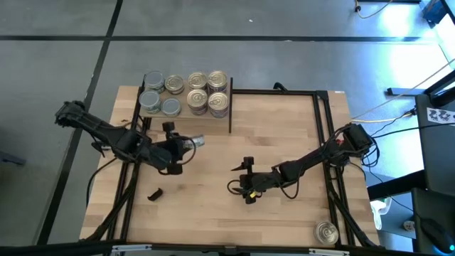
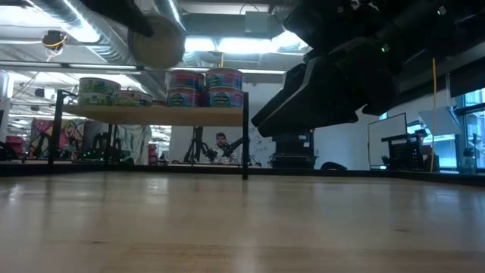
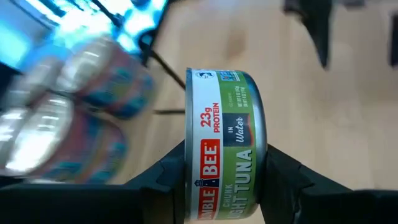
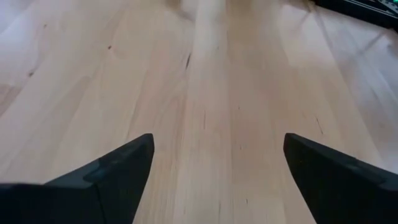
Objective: Stack canned seafood by type on shelf
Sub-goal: Stack the green tuna can on top of the green tuna can on the shelf
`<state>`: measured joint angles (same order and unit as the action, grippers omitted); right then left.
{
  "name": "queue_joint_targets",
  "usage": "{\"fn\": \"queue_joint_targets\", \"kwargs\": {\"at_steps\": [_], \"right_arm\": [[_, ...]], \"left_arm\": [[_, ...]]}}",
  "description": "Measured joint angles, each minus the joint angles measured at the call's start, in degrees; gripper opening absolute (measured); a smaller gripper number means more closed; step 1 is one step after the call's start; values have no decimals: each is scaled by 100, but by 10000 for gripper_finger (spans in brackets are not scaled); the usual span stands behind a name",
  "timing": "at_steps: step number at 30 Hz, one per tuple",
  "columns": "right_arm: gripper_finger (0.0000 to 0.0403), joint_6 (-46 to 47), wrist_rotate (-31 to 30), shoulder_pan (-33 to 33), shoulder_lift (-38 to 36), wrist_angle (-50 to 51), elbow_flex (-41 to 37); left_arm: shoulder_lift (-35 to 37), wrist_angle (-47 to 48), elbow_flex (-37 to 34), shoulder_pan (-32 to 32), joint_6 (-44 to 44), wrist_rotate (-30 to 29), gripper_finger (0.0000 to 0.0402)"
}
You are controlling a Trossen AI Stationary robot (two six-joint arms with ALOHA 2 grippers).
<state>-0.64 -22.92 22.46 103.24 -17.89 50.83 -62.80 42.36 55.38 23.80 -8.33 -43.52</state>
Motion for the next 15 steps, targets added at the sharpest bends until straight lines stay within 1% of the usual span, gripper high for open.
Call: {"fn": "queue_joint_targets", "kwargs": {"at_steps": [3,5,8,12,13,15], "right_arm": [[356,-2,0,0,0,0,0],[356,-2,0,0,0,-2,0],[356,-4,-63,1,0,-10,0],[356,-130,-348,2,0,-185,0],[356,-162,-371,2,0,-249,2],[356,-250,-401,2,0,-289,2]], "left_arm": [[-336,-172,-209,90,-97,335,133],[-653,-387,-343,188,-97,451,133],[-1227,-752,-433,302,-24,460,133],[-1846,-1230,-407,362,93,458,133],[-1946,-1211,-367,369,140,456,133],[-2038,-887,-233,371,157,365,133]]}}
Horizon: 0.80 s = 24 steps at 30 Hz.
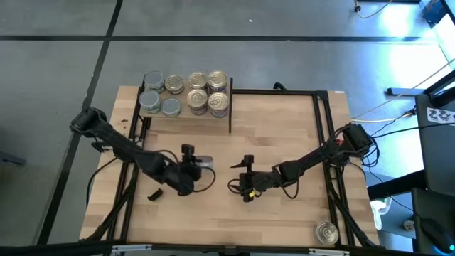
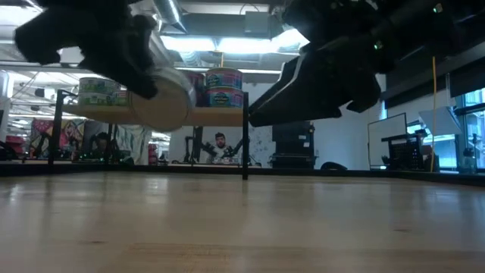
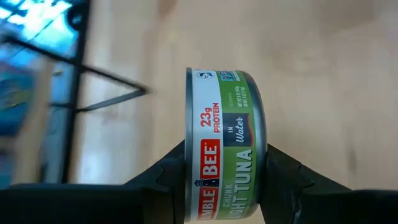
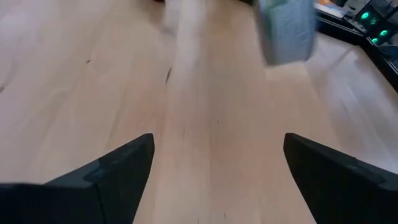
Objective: Stack canned seafood by type on shelf
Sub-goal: Stack the green tuna can on top of the green tuna can on the shelf
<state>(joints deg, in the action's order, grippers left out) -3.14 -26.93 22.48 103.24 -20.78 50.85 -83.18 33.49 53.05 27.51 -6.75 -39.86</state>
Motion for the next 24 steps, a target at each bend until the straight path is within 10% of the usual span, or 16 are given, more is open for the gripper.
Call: {"fn": "queue_joint_targets", "kwargs": {"at_steps": [13,24], "right_arm": [[356,-17,-97,0,2,35,0],[356,-17,-97,-10,2,35,1]], "left_arm": [[1035,3475,1580,-9,-1209,-1219,133],[1818,4751,1384,-1172,-1776,-1927,133]]}}
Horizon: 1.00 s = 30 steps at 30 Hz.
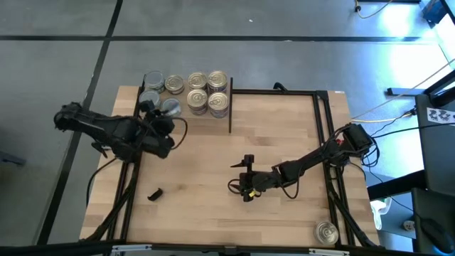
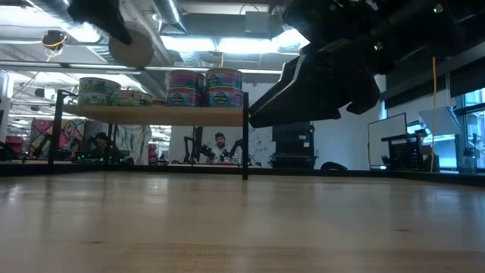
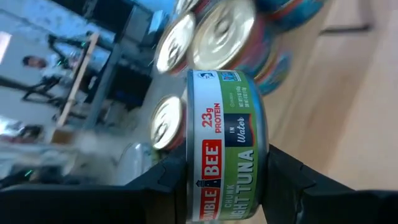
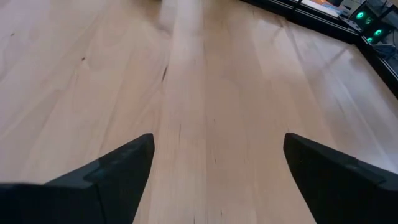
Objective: Stack canned seafood by type on shelf
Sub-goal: Stack the green tuna can on top of the green tuna can on the shelf
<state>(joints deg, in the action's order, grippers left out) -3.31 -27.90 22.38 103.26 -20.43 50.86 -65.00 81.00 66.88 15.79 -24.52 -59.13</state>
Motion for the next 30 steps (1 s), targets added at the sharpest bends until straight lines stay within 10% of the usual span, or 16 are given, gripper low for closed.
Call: {"fn": "queue_joint_targets", "kwargs": {"at_steps": [20,30], "right_arm": [[356,173,65,-143,2,100,1],[356,175,72,-143,2,120,3]], "left_arm": [[-23,-1893,-1106,-2137,2339,294,135],[-23,-1921,-1190,-2306,2402,733,210]]}}
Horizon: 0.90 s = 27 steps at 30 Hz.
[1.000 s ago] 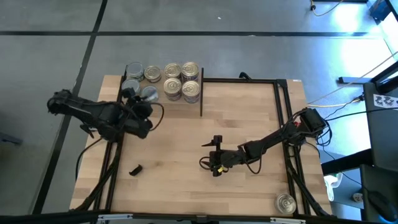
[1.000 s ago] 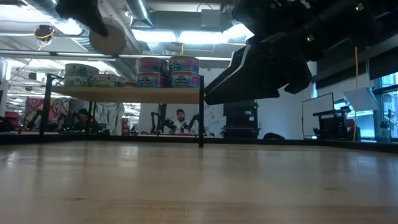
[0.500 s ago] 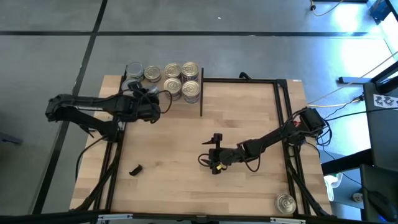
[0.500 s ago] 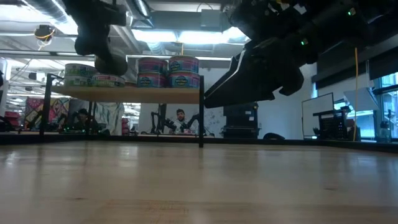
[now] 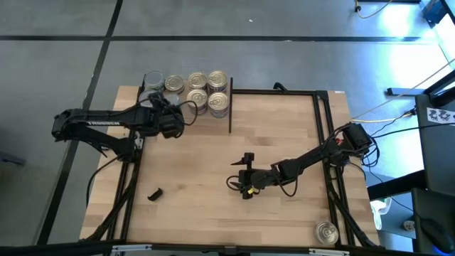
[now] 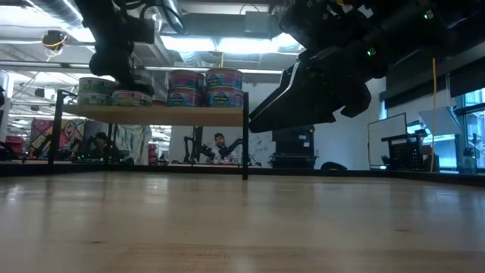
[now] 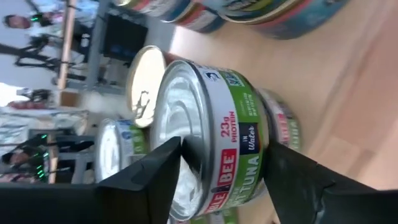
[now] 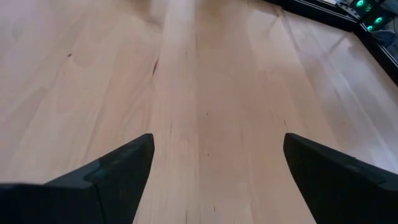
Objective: Stack canned seafood by type on shelf
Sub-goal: Stack the green tuna can on top of the green tuna can on the shelf
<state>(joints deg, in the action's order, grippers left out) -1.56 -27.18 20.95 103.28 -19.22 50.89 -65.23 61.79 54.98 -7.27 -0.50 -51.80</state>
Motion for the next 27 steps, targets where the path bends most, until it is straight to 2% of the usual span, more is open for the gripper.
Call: {"fn": "queue_joint_targets", "kwargs": {"at_steps": [10,23,27], "right_arm": [[356,1,2,0,0,13,-2],[356,1,2,2,0,10,0],[356,25,2,2,0,9,0]], "left_arm": [[123,-41,140,4,172,744,242],[140,69,269,-196,392,700,246],[140,76,269,-379,557,1012,246]]}}
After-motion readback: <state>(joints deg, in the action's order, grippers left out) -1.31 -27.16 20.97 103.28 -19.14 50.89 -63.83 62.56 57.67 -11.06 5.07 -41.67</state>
